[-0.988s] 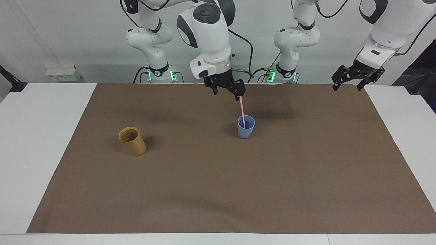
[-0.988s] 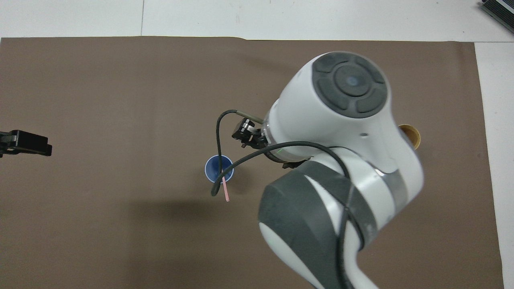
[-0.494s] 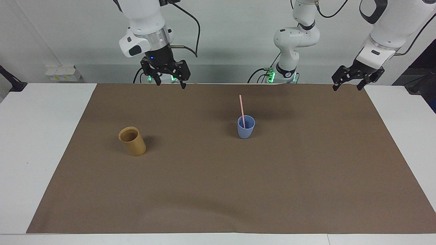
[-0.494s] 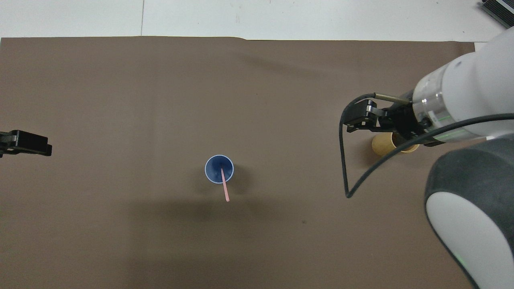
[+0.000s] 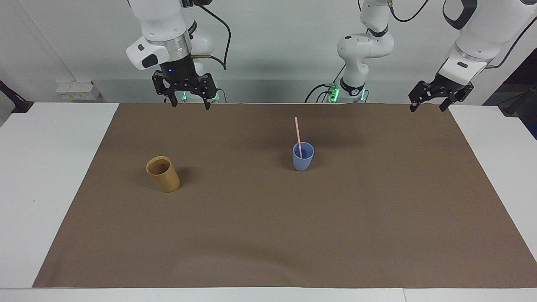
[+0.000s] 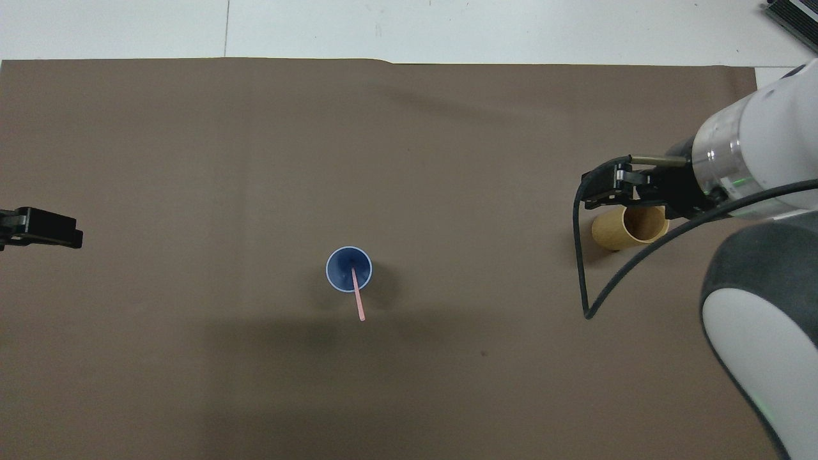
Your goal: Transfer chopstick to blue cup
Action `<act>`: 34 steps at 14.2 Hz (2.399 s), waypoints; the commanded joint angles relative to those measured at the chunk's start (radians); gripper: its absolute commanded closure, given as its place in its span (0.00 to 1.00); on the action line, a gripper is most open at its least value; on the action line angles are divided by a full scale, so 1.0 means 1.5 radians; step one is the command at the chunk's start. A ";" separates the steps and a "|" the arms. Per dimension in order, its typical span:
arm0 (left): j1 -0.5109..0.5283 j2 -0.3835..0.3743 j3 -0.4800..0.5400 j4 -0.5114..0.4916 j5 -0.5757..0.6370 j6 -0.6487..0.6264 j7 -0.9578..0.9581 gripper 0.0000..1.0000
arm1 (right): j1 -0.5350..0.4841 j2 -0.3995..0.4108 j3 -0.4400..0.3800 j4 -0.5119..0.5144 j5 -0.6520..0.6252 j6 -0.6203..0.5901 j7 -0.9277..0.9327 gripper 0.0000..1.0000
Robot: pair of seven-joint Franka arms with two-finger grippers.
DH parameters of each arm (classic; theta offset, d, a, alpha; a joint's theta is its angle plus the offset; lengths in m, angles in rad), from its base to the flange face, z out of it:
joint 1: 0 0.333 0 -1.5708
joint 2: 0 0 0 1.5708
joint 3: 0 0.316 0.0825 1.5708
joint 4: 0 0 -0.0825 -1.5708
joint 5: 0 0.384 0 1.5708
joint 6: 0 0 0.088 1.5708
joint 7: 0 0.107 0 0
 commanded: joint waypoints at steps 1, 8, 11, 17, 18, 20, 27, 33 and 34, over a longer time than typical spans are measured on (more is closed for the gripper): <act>-0.007 0.001 0.005 0.012 0.008 -0.012 -0.002 0.00 | -0.030 -0.014 0.004 -0.008 -0.009 0.000 -0.057 0.00; -0.007 0.001 0.005 0.012 0.008 -0.012 -0.002 0.00 | -0.014 -0.055 -0.080 -0.015 -0.007 -0.056 -0.146 0.00; -0.006 0.001 0.004 0.012 0.008 -0.012 -0.002 0.00 | 0.043 -0.053 -0.142 -0.014 -0.007 -0.038 -0.145 0.00; -0.005 0.001 0.005 0.012 0.008 -0.012 -0.002 0.00 | 0.039 -0.051 -0.154 -0.029 0.001 0.008 -0.145 0.00; -0.005 0.001 0.005 0.012 0.008 -0.011 -0.001 0.00 | 0.039 -0.050 -0.154 -0.031 0.001 0.021 -0.144 0.00; -0.006 0.001 0.005 0.012 0.008 -0.012 -0.001 0.00 | 0.042 -0.048 -0.154 -0.039 -0.004 0.036 -0.146 0.00; -0.004 -0.001 0.007 0.013 0.012 -0.011 -0.001 0.00 | 0.049 -0.066 -0.154 -0.075 -0.006 0.026 -0.143 0.00; -0.002 -0.004 0.006 0.011 0.014 -0.012 0.012 0.00 | 0.051 -0.068 -0.147 -0.073 -0.009 -0.008 -0.135 0.00; -0.002 -0.006 0.006 0.009 0.014 -0.010 0.017 0.00 | 0.051 -0.068 -0.147 -0.072 -0.009 -0.009 -0.133 0.00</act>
